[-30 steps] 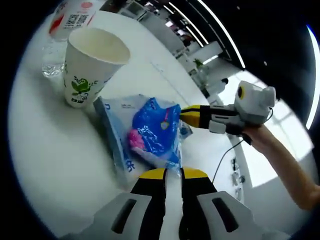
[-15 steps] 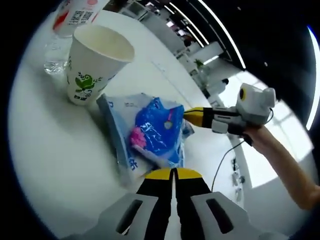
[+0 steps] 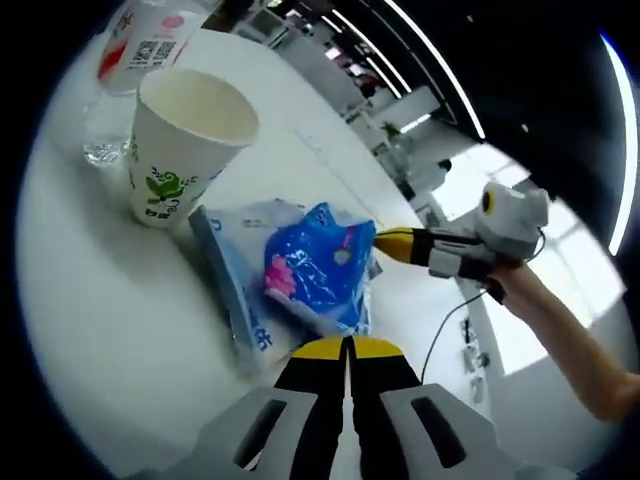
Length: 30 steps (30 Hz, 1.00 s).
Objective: Arrange the tabletop items into an orderly group along one side of the table until the central work area is clear of visible clutter.
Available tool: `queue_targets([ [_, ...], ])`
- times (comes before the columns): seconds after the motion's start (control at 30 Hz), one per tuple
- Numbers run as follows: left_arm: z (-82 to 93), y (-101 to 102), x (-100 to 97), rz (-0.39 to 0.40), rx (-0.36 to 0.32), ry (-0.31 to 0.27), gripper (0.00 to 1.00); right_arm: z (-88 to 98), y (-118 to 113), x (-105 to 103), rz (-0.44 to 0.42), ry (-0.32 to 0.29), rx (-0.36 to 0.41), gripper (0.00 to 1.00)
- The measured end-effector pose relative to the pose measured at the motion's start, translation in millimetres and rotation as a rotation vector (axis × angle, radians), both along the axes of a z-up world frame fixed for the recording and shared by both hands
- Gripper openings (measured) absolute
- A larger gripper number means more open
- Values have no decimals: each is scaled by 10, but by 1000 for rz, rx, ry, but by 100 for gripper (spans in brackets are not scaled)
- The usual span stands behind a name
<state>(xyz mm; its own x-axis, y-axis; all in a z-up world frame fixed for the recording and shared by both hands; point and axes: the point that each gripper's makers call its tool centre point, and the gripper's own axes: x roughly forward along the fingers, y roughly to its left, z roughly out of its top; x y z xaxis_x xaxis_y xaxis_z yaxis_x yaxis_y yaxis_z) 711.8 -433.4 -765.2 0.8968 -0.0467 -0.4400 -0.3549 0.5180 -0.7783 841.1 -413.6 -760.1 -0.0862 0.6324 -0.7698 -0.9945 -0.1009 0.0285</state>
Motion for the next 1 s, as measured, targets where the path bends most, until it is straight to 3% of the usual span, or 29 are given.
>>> queue_targets([
  [0.67, 232, 130, 101, -28, 92, -40, 0, 223, -488, 100, -167, 47, 84, 0],
  [1.0, 297, 76, 197, -72, 117, -45, 0, 285, -742, 143, -232, 56, 99, 0],
])
